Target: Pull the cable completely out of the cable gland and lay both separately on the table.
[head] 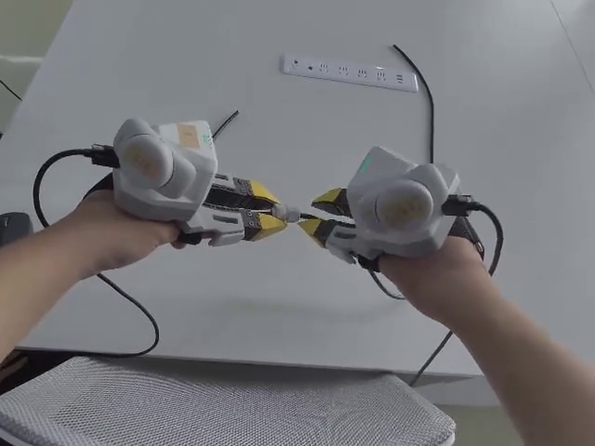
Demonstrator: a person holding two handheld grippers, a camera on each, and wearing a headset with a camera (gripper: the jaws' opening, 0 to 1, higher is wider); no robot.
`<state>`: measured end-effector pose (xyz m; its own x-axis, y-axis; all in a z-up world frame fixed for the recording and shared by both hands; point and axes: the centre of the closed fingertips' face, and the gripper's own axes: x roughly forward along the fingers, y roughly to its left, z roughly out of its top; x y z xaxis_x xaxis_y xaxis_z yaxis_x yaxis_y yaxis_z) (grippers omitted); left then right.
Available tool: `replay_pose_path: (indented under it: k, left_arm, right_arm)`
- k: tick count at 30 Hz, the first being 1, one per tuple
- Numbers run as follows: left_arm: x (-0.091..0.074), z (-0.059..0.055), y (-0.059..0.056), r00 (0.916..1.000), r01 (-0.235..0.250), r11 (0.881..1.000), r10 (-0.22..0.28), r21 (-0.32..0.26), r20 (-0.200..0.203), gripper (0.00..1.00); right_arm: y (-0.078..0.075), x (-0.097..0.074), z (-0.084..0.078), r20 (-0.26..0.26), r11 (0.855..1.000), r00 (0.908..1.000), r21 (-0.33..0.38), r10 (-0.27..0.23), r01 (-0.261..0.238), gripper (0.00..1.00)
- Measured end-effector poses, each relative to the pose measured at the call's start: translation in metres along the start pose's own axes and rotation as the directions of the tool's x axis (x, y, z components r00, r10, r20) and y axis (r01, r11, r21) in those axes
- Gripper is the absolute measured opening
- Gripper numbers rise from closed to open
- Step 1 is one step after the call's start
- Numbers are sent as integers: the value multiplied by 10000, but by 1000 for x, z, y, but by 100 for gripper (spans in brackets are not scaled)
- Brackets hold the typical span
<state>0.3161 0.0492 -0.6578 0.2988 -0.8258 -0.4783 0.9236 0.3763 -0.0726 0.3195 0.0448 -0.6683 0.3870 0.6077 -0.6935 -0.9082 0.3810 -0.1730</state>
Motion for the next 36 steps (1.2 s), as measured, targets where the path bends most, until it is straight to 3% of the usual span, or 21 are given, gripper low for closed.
replay_pose_path:
  k: [8, 11, 18, 26, 30, 36]
  left_arm:
    - [-5, 1, 0, 10000, -33, 10000, 33, -68, 69, 15]
    - [-6, 5, 2, 9996, -110, 9999, 112, -72, 247, 15]
    - [-8, 3, 3, 9998, -179, 9998, 179, 40, 107, 15]
    - [-8, 2, 2, 9997, -224, 9997, 224, -3, 93, 15]
    - [-8, 2, 2, 9996, -259, 9997, 259, -17, 97, 15]
    - [-8, 2, 3, 9995, -280, 9996, 281, -65, 118, 15]
  right_arm:
    - [-1, 2, -1, -186, 9997, 9998, -227, -102, 97, 2]
    - [-5, -1, 1, 3, 9984, 9991, -358, -431, 431, 1]
    - [-9, 0, -11, -182, 9991, 9989, -1, -429, 429, 0]
    - [-16, -2, -27, -298, 9934, 9981, 1005, -533, 560, 0]
    - [-19, -1, -38, -546, 9737, 9969, 2178, -558, 664, 0]
    - [-26, 0, -54, -764, 9492, 9954, 3046, -587, 793, 0]
